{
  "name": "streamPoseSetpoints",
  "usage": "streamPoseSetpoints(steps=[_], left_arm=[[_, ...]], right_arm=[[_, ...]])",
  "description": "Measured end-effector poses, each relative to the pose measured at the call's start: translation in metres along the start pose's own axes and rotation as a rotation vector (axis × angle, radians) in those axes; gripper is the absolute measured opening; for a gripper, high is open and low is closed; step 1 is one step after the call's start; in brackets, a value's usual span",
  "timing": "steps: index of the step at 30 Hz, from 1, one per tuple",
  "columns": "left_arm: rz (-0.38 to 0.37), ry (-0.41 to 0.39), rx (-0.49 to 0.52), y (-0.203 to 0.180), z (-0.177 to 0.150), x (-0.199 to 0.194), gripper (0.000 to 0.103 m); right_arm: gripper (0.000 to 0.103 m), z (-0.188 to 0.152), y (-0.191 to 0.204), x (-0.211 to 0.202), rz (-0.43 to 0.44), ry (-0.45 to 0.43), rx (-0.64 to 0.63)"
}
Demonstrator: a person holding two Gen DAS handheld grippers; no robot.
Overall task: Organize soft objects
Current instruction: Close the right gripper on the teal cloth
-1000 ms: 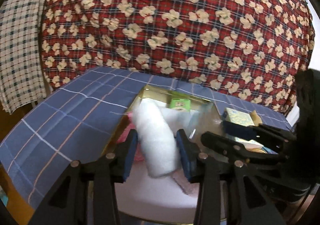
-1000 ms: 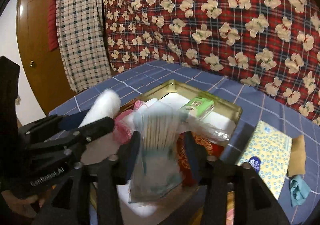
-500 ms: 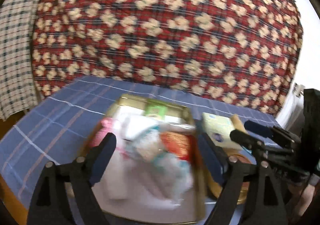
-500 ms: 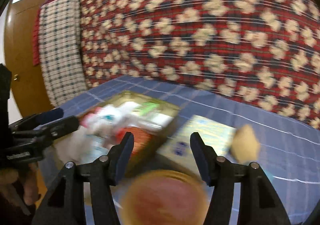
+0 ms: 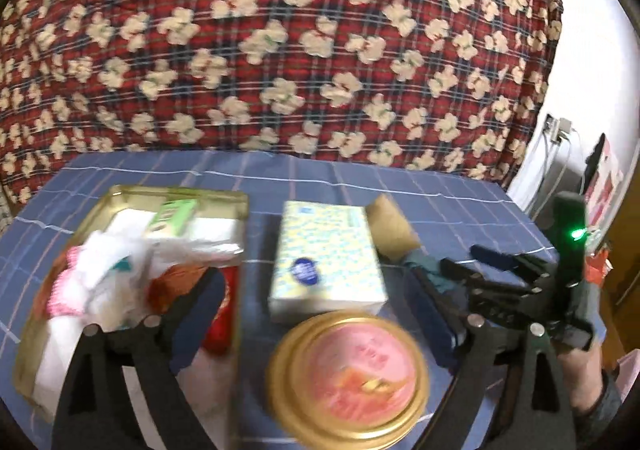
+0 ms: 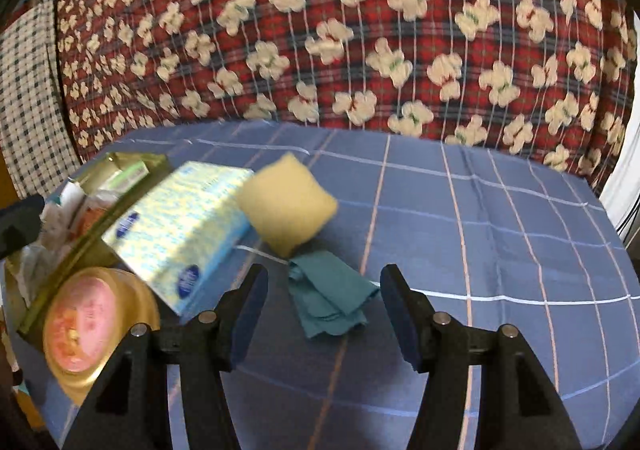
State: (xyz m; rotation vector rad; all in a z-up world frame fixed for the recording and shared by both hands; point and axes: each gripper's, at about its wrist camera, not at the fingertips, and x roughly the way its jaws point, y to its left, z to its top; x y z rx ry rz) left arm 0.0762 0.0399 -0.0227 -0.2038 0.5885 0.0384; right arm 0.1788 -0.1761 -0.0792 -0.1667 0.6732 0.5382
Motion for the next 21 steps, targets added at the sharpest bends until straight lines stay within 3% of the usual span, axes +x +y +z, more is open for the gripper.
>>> streamPoseSetpoints(steps=[7,12,14,15,17,19,21], left_arm=[[0.010,0.045,0.023,-0.016,0.013,0.018,0.093],[0.026,0.072,0.086,-0.028,0.019,0.026,0.094],[0.029,0.087,0.105,-0.032,0.022,0.029,0.094],[0.031,0.090,0.114,-0.035,0.023,0.029,0.094],[0.032,0.094,0.130,-0.039,0.026,0.030,0.094],[0.033,0.096,0.147,-0.046,0.029,0.031,0.094],[0.037,0.098,0.167,-0.053,0.031,0.033,0.094]], right_arm=[[0.061,0.005,-0.003,0.024,0.034,0.046,-0.031],[0.061,0.006,-0.003,0.045,0.063,0.133,-0.038],[0.048,0.005,-0.003,0.047,0.065,0.140,-0.042],[0.033,0.005,-0.002,0.047,0.067,0.148,-0.052],[0.027,0.003,-0.001,0.048,0.071,0.161,-0.065],[0.015,0.004,-0.005,0.044,0.078,0.142,-0.057],[0.015,0.005,-0.011,0.041,0.082,0.122,-0.031]])
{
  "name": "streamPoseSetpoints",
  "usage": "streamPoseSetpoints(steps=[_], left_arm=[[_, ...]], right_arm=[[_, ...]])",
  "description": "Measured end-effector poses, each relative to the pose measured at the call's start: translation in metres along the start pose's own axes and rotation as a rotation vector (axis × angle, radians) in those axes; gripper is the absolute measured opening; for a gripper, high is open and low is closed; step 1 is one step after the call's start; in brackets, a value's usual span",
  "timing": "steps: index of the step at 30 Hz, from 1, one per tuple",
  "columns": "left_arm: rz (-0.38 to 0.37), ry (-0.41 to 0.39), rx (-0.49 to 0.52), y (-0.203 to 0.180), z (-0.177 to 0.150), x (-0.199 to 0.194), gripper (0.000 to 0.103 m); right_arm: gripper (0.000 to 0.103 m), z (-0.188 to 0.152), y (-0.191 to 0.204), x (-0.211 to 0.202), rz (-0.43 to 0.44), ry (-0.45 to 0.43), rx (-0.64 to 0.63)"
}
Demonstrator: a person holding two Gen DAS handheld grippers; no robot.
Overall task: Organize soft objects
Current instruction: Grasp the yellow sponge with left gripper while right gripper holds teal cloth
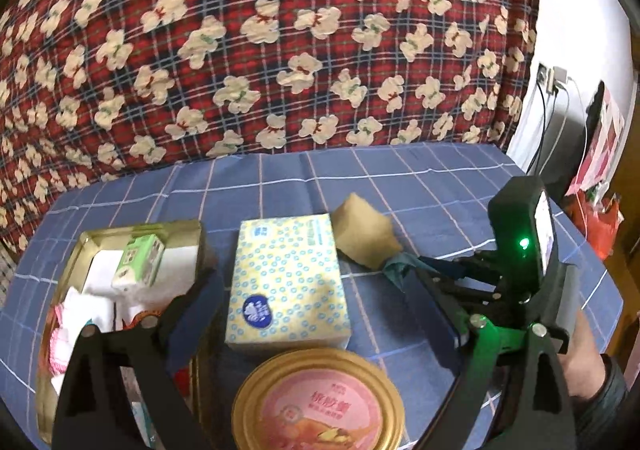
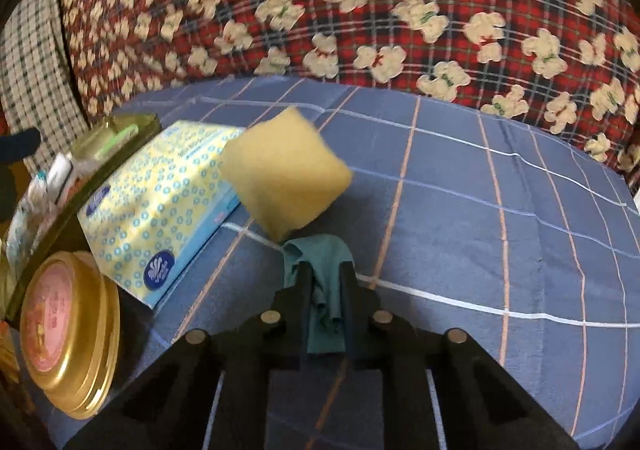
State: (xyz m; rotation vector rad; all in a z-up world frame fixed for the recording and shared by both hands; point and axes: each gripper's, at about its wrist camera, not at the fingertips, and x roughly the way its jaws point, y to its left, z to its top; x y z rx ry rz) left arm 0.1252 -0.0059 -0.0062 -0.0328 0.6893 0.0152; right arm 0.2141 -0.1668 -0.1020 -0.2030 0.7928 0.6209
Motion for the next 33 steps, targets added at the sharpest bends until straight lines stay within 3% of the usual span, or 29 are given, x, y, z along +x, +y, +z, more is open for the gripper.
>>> streamPoseSetpoints(steps=[7,21,26,29,33], left_arm=[[0.013,0.060,0.067,-0.022,0.016,0.026,0.094],[0.050,0.213,0.219,-0.076,0.038,0.101,0.088],[0.069,0.258,0.237,-0.082,0.040,0.120,0.082],[0.070,0.282,0.255,-0.087,0.040,0.128,0.072],[0.092,0.298,0.296,-0.097,0.039,0.138,0.072]], right_arm=[[0.014,0.002,-0.035,-0.025,-0.059,-0.128,0.113],[0.015,-0.002,-0.068,-0.034,-0.085,-0.143,0.242],[0.015,-0.003,-0.072,-0.036,-0.079,-0.146,0.264],[0.015,-0.003,-0.073,-0.035,-0.079,-0.145,0.265],[0.015,-0.003,-0.074,-0.036,-0.076,-0.144,0.275]])
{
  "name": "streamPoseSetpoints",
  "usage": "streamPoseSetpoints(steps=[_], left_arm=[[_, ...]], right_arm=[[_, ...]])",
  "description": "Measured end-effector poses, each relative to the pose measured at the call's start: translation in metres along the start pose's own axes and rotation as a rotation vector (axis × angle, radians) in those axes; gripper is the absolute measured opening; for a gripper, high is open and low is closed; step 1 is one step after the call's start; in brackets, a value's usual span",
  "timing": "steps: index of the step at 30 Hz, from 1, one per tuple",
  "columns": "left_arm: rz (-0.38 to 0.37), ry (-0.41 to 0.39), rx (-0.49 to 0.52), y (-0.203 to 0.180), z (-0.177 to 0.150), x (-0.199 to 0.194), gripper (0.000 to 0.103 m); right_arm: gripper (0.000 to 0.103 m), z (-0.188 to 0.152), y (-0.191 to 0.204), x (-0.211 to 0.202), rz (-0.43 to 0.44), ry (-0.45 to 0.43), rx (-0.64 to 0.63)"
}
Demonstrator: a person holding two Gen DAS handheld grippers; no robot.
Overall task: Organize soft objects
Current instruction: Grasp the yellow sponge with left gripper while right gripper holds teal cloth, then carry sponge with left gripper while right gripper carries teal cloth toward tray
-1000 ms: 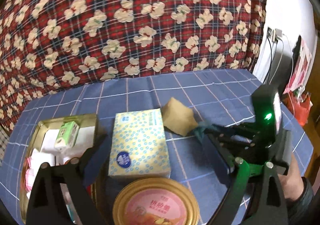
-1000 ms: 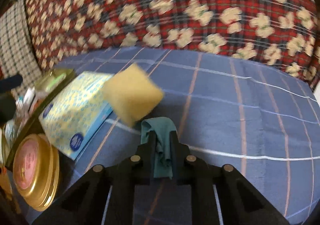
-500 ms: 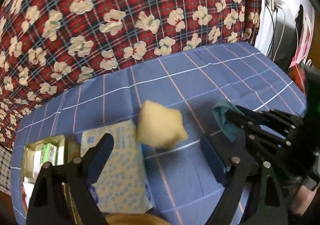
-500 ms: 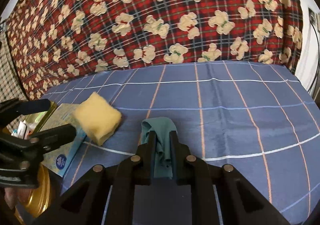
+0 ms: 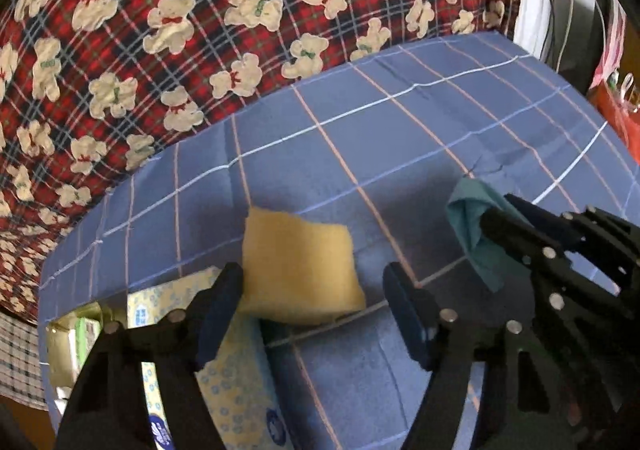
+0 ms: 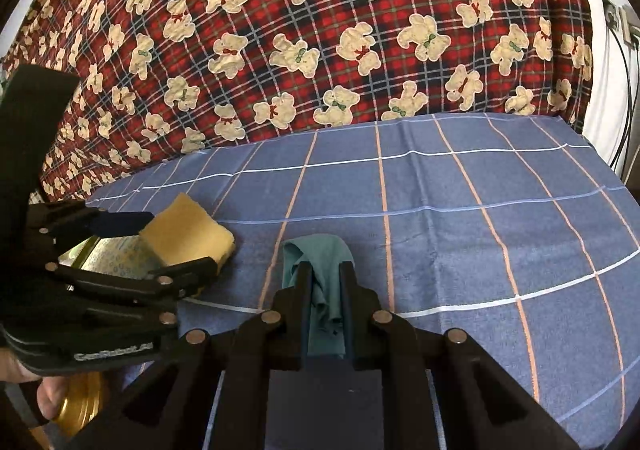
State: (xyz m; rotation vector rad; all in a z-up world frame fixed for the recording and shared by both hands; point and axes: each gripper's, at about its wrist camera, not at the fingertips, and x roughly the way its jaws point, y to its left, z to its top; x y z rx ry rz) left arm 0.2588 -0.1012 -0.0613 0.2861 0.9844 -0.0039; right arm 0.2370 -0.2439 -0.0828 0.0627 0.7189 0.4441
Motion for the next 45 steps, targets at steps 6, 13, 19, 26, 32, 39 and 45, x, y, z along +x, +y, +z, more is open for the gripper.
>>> streamPoseSetpoints(steps=[6,13,19,26,32,39,45], left_arm=[[0.061,0.018,0.070,-0.012,0.001,0.007,0.070],[0.158,-0.035,0.139,-0.013,0.002,0.002,0.021],[0.153,-0.081,0.176,-0.024,0.003,-0.014,0.013],[0.122,-0.156,0.137,-0.020,0.005,-0.042,0.012],[0.056,-0.246,0.048,-0.018,-0.008,-0.078,0.012],[0.015,-0.283,-0.087,-0.017,-0.029,-0.078,0.012],[0.048,-0.329,-0.160,-0.010,-0.039,-0.073,0.012]], right_arm=[[0.015,0.000,-0.002,0.000,0.001,0.001,0.015],[0.015,0.000,-0.004,0.000,0.005,-0.002,0.026],[0.015,0.000,-0.006,-0.001,0.011,-0.005,0.033],[0.015,-0.001,-0.008,-0.004,0.018,-0.014,0.039],[0.015,-0.002,-0.010,-0.007,0.020,-0.022,0.046],[0.015,-0.002,-0.009,-0.012,0.025,-0.044,0.045],[0.015,-0.004,-0.002,-0.022,0.023,-0.086,0.010]])
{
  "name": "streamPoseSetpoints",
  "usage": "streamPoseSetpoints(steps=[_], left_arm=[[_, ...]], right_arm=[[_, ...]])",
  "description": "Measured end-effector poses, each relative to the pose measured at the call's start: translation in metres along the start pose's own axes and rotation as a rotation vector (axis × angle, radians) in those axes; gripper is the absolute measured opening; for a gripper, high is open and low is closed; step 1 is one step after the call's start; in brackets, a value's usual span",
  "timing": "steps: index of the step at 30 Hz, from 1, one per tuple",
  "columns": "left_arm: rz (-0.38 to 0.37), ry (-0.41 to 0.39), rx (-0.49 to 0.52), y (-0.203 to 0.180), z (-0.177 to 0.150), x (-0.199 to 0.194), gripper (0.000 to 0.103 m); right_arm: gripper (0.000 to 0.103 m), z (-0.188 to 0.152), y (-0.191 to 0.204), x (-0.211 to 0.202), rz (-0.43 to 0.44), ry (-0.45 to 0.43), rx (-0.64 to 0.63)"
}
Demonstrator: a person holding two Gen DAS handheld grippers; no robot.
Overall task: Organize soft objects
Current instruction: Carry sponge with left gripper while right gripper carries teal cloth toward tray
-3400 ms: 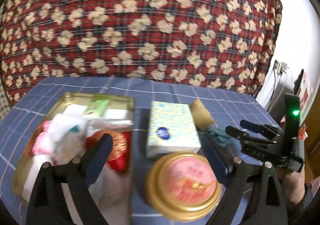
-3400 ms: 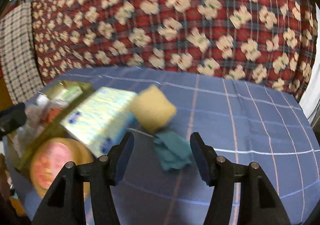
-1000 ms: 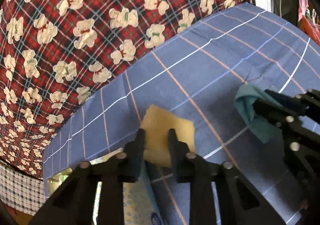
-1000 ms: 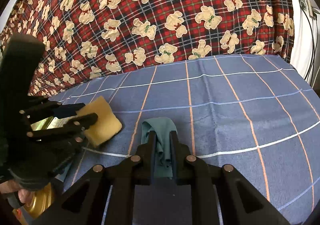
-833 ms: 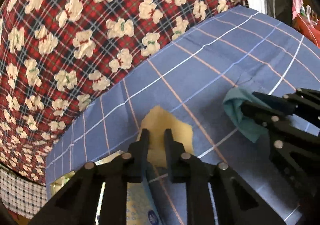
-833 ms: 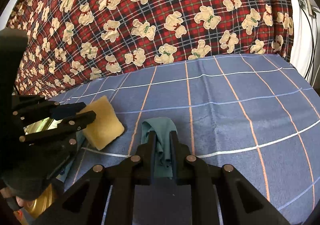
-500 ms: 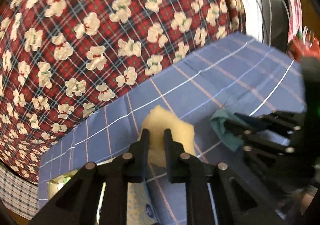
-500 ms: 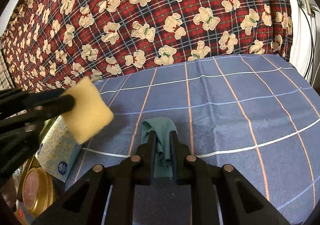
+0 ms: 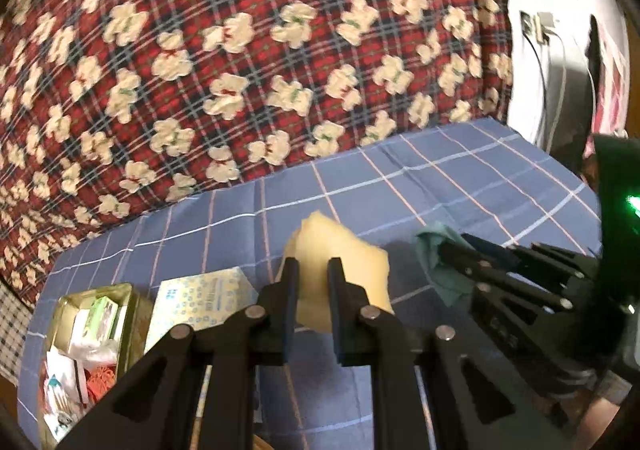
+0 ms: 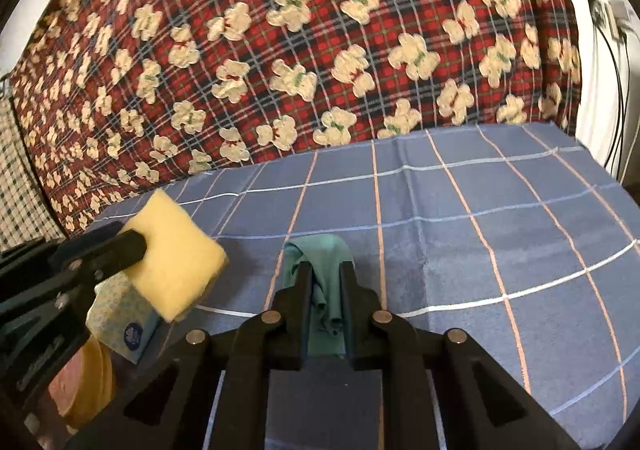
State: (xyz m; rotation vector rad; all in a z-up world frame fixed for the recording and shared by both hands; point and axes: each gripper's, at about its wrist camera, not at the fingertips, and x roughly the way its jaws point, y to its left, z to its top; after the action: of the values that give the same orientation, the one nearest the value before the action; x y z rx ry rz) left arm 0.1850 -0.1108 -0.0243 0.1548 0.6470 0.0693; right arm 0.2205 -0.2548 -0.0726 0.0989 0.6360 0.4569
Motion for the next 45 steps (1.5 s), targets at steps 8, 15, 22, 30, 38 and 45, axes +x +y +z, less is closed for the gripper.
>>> streamPoseSetpoints(steps=[8,15,22,30,38,45], left_arm=[[-0.015,-0.031,-0.070,0.009,-0.010,-0.002,0.012],[-0.038,-0.082,-0.105,0.008,-0.017,-0.013,0.012],[-0.054,-0.128,-0.146,0.009,-0.025,-0.020,0.012],[-0.054,-0.184,-0.170,0.012,-0.032,-0.029,0.012],[-0.058,-0.205,-0.195,0.019,-0.038,-0.032,0.012],[-0.064,-0.231,-0.210,0.024,-0.043,-0.035,0.012]], right_arm=[[0.015,0.000,0.008,-0.010,-0.016,-0.045,-0.040],[0.015,-0.001,0.015,-0.017,-0.029,-0.081,-0.073],[0.015,-0.002,0.022,-0.023,-0.052,-0.115,-0.112],[0.015,-0.003,0.025,-0.026,-0.061,-0.137,-0.126],[0.015,-0.006,0.033,-0.032,-0.085,-0.176,-0.166],[0.015,-0.008,0.038,-0.037,-0.095,-0.202,-0.180]])
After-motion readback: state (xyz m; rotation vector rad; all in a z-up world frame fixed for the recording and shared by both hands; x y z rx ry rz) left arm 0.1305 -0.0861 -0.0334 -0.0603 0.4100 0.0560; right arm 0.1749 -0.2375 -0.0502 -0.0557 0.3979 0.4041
